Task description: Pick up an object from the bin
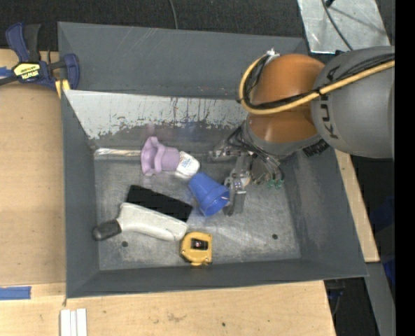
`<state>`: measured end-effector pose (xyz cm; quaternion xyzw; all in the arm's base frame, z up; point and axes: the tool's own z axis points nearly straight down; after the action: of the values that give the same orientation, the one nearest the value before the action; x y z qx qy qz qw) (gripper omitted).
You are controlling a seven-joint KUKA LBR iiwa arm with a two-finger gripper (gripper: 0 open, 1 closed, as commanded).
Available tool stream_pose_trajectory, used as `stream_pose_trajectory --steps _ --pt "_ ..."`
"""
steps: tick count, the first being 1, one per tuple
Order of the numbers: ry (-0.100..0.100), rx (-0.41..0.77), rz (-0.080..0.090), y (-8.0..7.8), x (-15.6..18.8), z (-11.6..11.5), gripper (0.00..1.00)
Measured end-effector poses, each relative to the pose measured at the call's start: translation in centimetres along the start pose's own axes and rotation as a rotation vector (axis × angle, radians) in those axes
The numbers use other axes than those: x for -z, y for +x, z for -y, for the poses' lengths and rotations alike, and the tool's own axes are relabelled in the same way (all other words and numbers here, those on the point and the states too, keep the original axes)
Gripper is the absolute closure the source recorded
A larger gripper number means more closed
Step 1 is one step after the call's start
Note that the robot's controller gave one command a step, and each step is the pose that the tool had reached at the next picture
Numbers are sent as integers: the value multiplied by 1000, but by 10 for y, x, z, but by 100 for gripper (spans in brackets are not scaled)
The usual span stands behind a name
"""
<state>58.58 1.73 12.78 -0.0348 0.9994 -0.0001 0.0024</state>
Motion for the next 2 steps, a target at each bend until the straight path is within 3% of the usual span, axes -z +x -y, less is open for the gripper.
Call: stream_pose_trajectory --steps 1,2 --pt "0 -129 0 -1 -56 -20 0" --pt "-2 -82 10 -7 -53 -11 100"
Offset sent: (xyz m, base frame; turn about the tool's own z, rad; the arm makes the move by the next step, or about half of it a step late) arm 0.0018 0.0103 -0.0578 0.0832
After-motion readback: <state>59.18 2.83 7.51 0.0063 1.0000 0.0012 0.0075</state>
